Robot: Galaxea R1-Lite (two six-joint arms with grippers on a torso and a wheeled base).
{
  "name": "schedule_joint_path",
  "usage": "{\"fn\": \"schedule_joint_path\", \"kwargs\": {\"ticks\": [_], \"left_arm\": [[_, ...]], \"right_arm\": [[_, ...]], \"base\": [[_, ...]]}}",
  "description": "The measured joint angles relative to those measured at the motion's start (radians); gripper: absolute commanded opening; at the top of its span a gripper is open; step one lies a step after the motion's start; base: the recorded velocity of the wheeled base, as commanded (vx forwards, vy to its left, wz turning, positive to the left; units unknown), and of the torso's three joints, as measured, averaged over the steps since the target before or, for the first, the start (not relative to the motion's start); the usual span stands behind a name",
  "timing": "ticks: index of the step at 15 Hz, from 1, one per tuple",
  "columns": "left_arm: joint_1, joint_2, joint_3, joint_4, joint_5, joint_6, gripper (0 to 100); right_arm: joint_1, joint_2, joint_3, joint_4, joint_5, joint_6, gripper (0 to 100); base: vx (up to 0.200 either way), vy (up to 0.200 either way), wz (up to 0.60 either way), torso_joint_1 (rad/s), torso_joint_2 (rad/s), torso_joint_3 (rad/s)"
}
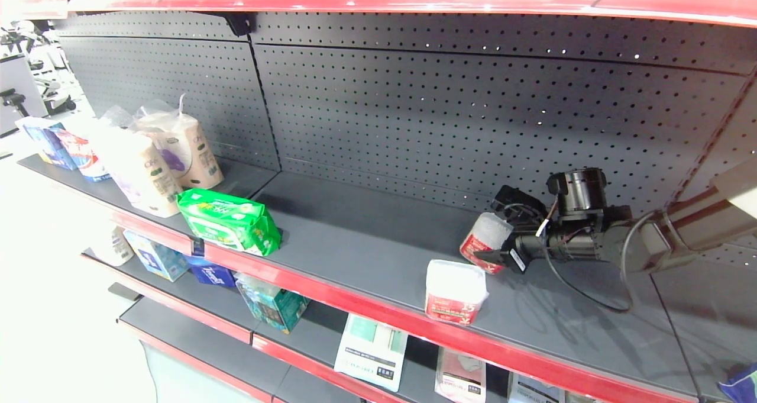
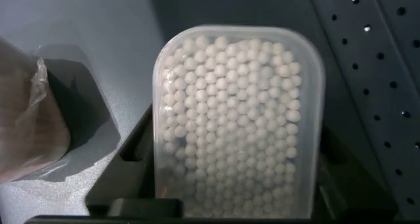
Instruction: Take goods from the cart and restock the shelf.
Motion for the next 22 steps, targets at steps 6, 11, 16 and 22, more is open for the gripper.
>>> {"fn": "schedule_joint_path", "kwargs": {"ticks": [6,11,16,22], "left_arm": [[0.000,0.000,0.000,0.000,0.000,0.000,100],[0.000,0.000,0.000,0.000,0.000,0.000,100],[0.000,0.000,0.000,0.000,0.000,0.000,100],[0.000,0.000,0.000,0.000,0.000,0.000,100]], "right_arm": [[-0.003,0.003,-0.008,-0.006,-0.004,0.001,100],[-0.034,-0.013,0.000,-0.006,-0.014,0.007,100],[-0.046,-0.044,0.045,-0.006,-0.013,0.002,100],[-0.066,-0.057,0.058,-0.007,-0.032,0.002,100]], "base": [[0.000,0.000,0.00,0.000,0.00,0.000],[0.000,0.000,0.00,0.000,0.00,0.000],[0.000,0.000,0.00,0.000,0.00,0.000],[0.000,0.000,0.00,0.000,0.00,0.000]]}}
